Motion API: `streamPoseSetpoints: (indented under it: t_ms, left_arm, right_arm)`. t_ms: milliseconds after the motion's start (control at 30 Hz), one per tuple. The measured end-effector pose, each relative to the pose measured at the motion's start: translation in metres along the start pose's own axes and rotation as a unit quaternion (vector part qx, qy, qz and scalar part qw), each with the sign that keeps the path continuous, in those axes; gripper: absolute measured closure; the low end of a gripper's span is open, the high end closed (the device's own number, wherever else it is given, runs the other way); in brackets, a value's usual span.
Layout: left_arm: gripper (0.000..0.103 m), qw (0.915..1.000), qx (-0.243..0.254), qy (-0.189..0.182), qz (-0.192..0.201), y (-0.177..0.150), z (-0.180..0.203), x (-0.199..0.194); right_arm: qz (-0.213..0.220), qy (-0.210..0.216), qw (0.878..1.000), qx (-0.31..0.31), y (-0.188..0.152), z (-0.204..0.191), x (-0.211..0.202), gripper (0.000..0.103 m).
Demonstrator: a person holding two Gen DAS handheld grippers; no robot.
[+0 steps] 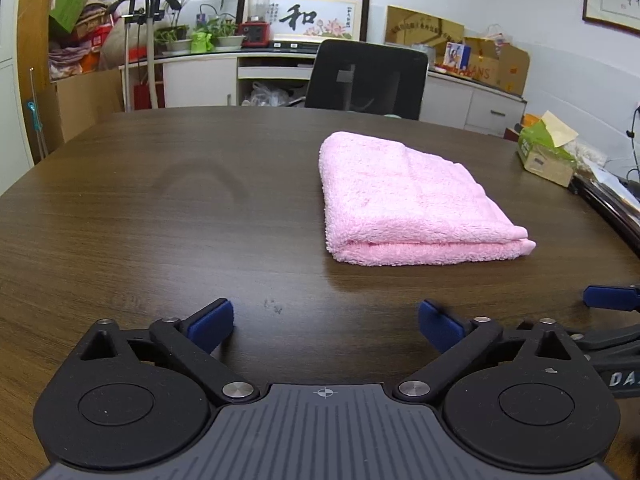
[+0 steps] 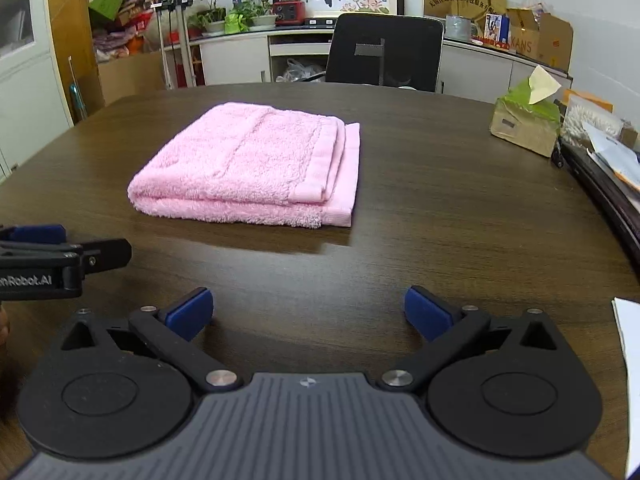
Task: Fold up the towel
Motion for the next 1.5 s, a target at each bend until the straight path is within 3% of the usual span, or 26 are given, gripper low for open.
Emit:
streamPoseSetpoints:
  t_ms: [500, 833, 1500]
  left_arm:
    - [0.0, 0.9987, 0.025, 0.04, -0.017, -0.003, 0.01, 0.003]
    - [0.0, 0.9982, 0.013, 0.056, -0.018, -0.002, 0.009, 0.001]
    - [0.0, 0.9981, 0.01, 0.059, -0.018, -0.003, 0.01, 0.001]
  right_arm:
    - [0.007, -0.006, 1.0, 0.009, -0.002, 0.001, 0.001, 0.0]
    - [0.006, -0.007, 1.0, 0.011, -0.001, 0.001, 0.001, 0.0]
    - [0.006, -0.007, 1.0, 0.011, -0.001, 0.0, 0.0, 0.0]
Point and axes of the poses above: each gripper's, at about its wrist camera, not at the fingertips, and x roughly the way its jaws point, z to its right, y to its top, the point moved 6 cm from there along x, roughly the way its jaws point, and after that the axes turned 9 degrees about -z, right-handed, at the moved point
